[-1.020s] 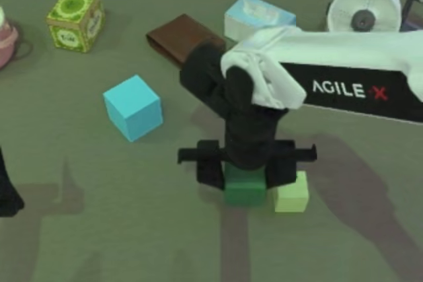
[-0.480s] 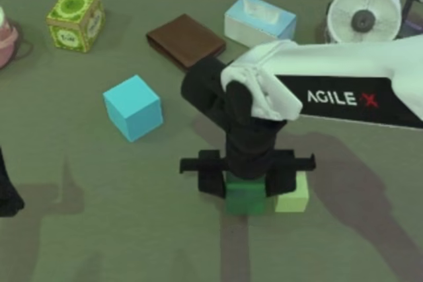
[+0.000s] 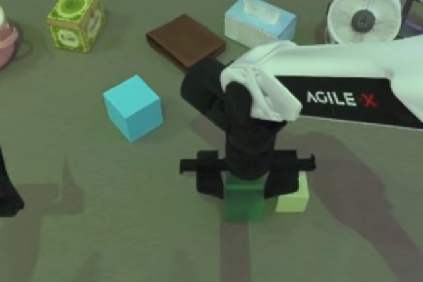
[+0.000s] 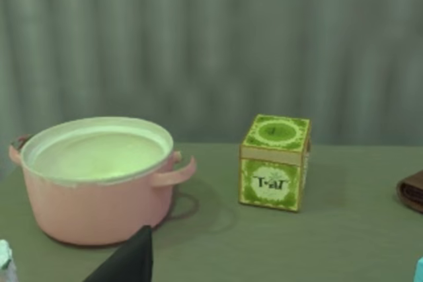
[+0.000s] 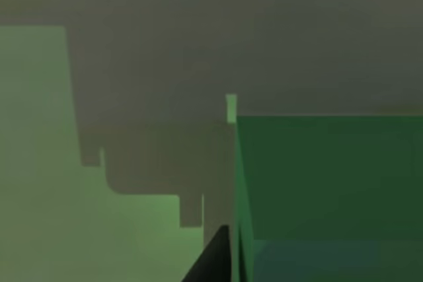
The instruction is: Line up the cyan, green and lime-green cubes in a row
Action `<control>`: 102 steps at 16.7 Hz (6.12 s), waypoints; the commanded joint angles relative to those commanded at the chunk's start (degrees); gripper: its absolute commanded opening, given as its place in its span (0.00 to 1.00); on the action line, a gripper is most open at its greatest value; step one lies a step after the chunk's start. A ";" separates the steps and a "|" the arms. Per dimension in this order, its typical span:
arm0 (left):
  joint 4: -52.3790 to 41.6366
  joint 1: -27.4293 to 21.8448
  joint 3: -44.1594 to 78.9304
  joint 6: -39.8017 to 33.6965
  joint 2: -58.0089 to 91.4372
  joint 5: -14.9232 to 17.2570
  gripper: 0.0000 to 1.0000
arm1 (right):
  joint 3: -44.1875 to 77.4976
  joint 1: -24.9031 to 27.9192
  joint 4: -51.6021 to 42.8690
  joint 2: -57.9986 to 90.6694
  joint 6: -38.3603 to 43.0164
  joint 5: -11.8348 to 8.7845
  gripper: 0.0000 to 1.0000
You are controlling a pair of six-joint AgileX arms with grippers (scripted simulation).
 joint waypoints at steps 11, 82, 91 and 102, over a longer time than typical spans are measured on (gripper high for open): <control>0.00 0.00 0.00 0.00 0.00 0.00 1.00 | 0.01 -0.11 -0.01 -0.04 0.00 0.00 1.00; -58.24 -19.40 107.54 33.30 139.29 0.32 0.55 | -88.00 -43.97 52.51 -124.63 -45.16 -0.96 1.00; -58.24 -19.40 107.54 33.30 139.29 0.32 0.00 | -88.00 -43.97 52.51 -124.63 -45.16 -0.96 1.00; -62.64 -18.96 110.94 33.10 137.77 0.42 0.00 | -88.00 -43.97 52.51 -124.63 -45.16 -0.96 1.00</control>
